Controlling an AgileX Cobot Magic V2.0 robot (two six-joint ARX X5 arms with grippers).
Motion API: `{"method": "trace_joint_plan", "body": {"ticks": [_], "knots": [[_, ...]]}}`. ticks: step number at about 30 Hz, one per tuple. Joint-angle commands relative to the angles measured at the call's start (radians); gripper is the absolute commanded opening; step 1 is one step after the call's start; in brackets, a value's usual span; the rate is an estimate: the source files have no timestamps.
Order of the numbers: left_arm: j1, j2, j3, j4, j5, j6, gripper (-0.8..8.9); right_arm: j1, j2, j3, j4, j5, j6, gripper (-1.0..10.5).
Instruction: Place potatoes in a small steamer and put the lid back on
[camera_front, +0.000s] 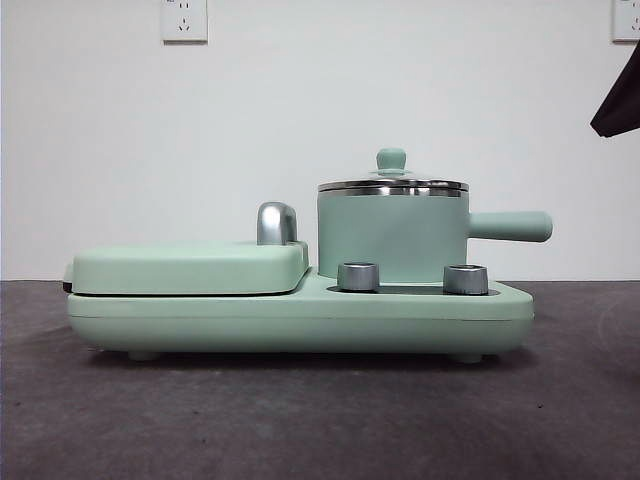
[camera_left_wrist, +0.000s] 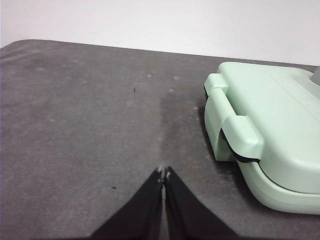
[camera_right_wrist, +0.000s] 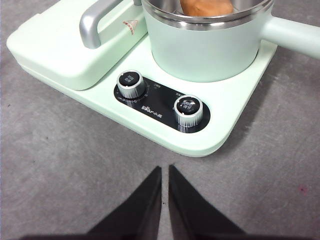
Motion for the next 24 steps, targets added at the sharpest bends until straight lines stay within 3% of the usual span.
{"method": "trace_joint_plan", "body": {"ticks": [1,15,17,20,24], "knots": [[0.0,0.002,-0.02,-0.005,0.0,0.002,0.06,0.006,0.004,0.004,0.013,0.0,0.008,0.2],[0.0,0.001,-0.02,-0.005,0.0,0.002,0.06,0.006,0.004,0.004,0.013,0.002,0.004,0.2],[0.0,0.001,-0.02,-0.005,0.0,0.002,0.06,0.003,-0.003,0.004,0.017,0.033,-0.036,0.2],[0.0,0.001,-0.02,-0.005,0.0,0.002,0.06,-0.039,-0.058,-0.04,0.052,0.163,-0.065,0.2],[0.0,0.001,-0.02,-0.005,0.0,0.002,0.06,-0.176,-0.211,-0.19,0.163,0.186,-0.072,0.2]]}}
